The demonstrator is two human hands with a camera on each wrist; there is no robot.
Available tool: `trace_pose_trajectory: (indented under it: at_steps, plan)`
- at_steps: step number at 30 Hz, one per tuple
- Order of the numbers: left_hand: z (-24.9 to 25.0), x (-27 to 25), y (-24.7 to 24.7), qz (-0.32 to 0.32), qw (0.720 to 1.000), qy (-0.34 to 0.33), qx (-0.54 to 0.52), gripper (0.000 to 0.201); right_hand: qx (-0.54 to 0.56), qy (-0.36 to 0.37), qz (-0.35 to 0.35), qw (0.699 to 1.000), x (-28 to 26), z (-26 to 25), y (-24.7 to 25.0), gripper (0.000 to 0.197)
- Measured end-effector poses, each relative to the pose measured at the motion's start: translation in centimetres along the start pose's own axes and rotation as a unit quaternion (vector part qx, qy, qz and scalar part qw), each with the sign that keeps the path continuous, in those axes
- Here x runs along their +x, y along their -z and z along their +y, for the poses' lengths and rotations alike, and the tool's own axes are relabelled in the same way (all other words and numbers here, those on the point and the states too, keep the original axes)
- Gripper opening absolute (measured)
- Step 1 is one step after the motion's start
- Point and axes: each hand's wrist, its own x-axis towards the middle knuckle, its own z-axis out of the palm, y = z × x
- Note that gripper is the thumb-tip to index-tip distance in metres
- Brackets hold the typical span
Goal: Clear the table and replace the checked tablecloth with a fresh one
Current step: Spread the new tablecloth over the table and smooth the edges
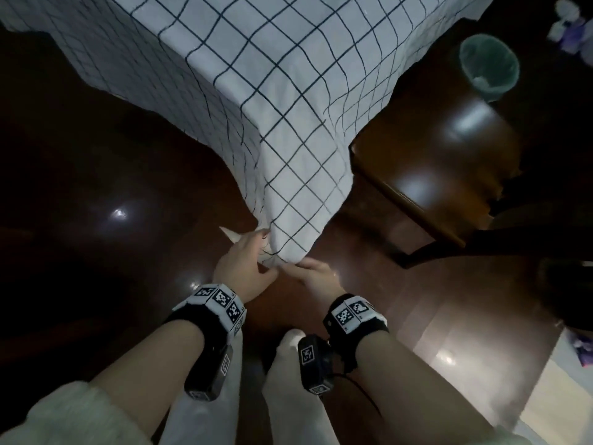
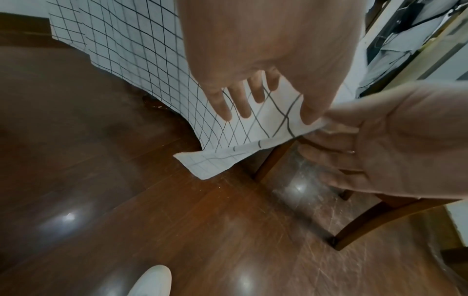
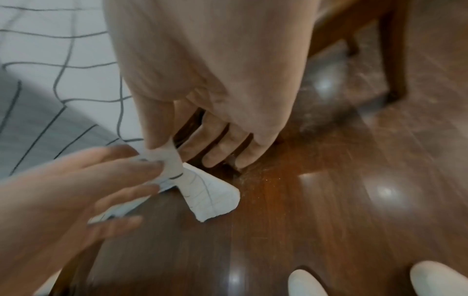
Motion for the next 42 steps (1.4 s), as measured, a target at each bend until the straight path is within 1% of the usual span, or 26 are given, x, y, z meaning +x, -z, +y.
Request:
trace_pose_trajectory:
  at_steps: [2,4,5,7,9,10,11,12,15,16,18,23,25,27,29,31,34,38,40,42]
  plan:
    - [0.9,-0.8,-0.8,0.008,1.0,0.015,0.005,0.075,-0.012,0.008,-0.052,0.999,-1.2,-0.2,0.4,0.014]
    - [1.3,-1.4,-1.3,0.004,0.999,0.035,0.012,0.078,-0.031,0.008,-0.077,0.997,-1.8,-0.4,0.5,0.011]
    - [1.4,-1.7,-1.5,0.005,0.999,0.042,0.006,0.076,-0.044,0.01,-0.083,0.996,-1.8,-0.6,0.5,0.008]
    - [1.4,-2.1,-1.8,0.011,0.999,0.05,-0.015,0.065,-0.067,0.019,-0.102,0.992,-1.6,-0.6,0.5,0.013]
    - [1.3,-2.4,-2.0,0.013,0.999,0.046,-0.012,0.055,-0.065,0.013,-0.119,0.991,-1.4,-1.1,0.3,0.012]
    - [1.3,-2.5,-2.1,0.016,0.999,0.041,0.002,0.052,-0.055,0.005,-0.112,0.992,-1.2,-1.2,0.2,0.023]
    - [1.3,-2.6,-2.1,0.022,0.999,0.037,0.013,0.05,-0.043,0.0,-0.1,0.994,-0.9,-1.2,0.2,0.039]
    - [1.3,-2.7,-2.0,0.03,0.999,0.036,0.019,0.05,-0.023,-0.002,-0.082,0.996,-0.6,-1.3,0.0,0.049]
    - [1.0,-3.1,-1.5,0.054,0.997,0.047,0.009,0.053,0.055,-0.002,-0.035,0.998,-0.1,-1.7,-0.3,0.058]
    - [0.9,-3.2,-1.3,0.058,0.997,0.052,0.005,0.053,0.086,-0.002,-0.028,0.996,-0.1,-2.1,-0.3,0.056]
    - [0.7,-3.5,-1.1,0.051,0.997,0.06,0.003,0.053,0.136,-0.001,-0.03,0.99,0.0,-2.7,-0.4,0.043]
    - [0.1,-4.1,-1.0,-0.005,0.999,0.05,-0.002,0.059,0.194,-0.002,-0.06,0.979,-0.1,-3.5,-0.9,0.037]
    - [-0.2,-4.1,-0.8,-0.007,0.998,0.046,-0.037,0.057,0.196,-0.008,-0.038,0.98,0.0,-3.4,-1.1,0.038]
    - [-0.2,-3.8,-0.4,-0.002,0.997,0.039,-0.072,0.052,0.199,-0.008,-0.015,0.98,0.0,-3.1,-1.3,0.048]
    - [-0.3,-3.3,-0.1,0.002,0.995,0.026,-0.098,0.048,0.222,0.005,0.003,0.975,-0.1,-2.8,-1.2,0.053]
    - [-0.1,-2.8,0.5,0.008,0.994,0.018,-0.108,0.044,0.258,0.016,0.009,0.966,-0.2,-2.5,-0.9,0.052]
    - [0.1,-2.4,1.5,0.024,0.994,0.006,-0.103,0.041,0.294,0.032,-0.007,0.955,-0.4,-1.5,-0.1,0.052]
    - [0.3,-2.4,3.2,0.031,0.997,-0.009,-0.065,0.041,0.297,0.038,0.033,0.954,-1.0,-1.4,0.3,0.064]
    - [0.3,-2.1,4.2,0.031,0.998,-0.022,-0.041,0.043,0.304,0.043,0.059,0.95,-1.2,-1.7,0.6,0.059]
    - [0.5,-1.4,5.4,0.032,0.998,-0.045,-0.011,0.044,0.306,0.041,0.097,0.946,-1.3,-2.1,0.7,0.047]
